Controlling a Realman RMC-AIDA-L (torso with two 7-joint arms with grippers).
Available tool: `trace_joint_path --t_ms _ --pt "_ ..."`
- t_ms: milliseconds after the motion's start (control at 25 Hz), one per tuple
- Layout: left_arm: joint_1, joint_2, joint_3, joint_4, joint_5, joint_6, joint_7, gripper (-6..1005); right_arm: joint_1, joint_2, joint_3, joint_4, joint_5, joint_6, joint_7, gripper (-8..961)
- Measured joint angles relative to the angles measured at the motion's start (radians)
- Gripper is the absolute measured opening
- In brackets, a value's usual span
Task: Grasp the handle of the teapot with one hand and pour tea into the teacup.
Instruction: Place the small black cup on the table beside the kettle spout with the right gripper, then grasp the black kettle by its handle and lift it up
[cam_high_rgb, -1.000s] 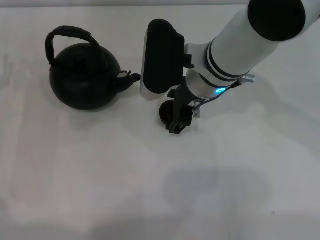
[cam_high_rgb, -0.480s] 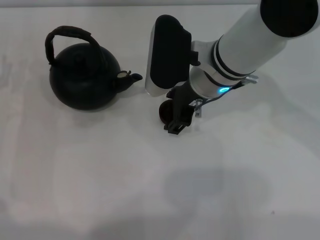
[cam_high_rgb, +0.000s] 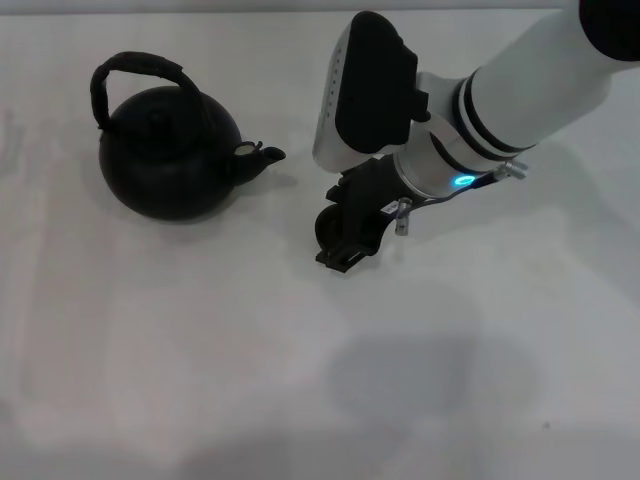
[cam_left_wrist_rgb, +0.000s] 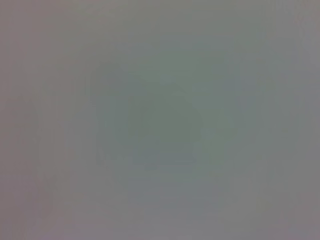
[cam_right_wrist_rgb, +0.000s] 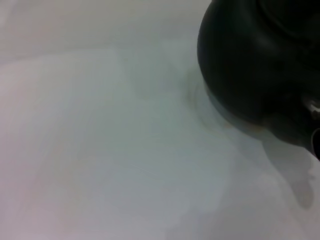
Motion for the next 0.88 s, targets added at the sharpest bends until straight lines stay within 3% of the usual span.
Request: trace_joint_path --t_ms 560,760,840,880 --pt "0.012 -0.002 0.004 -0.013 0.000 0.008 0.000 861 -0.074 -0.005 0.118 -0.014 0.099 -0.080 -0.075 835" --pt "0.019 -0.004 0.005 -0.012 0.000 0.007 0.000 861 -0.123 -0.006 0.236 -0.028 0.121 -0.100 -0.087 833" --pt "0.020 -0.004 0.005 -0.012 0.000 0.007 0.000 861 -0.160 -0.007 0.359 -0.026 0.195 -0.112 -0.145 833" --pt "0.020 -0.004 0.007 -0.012 0.001 0.006 0.000 861 -0.160 -0.007 0.359 -0.026 0.195 -0.112 -0.145 833"
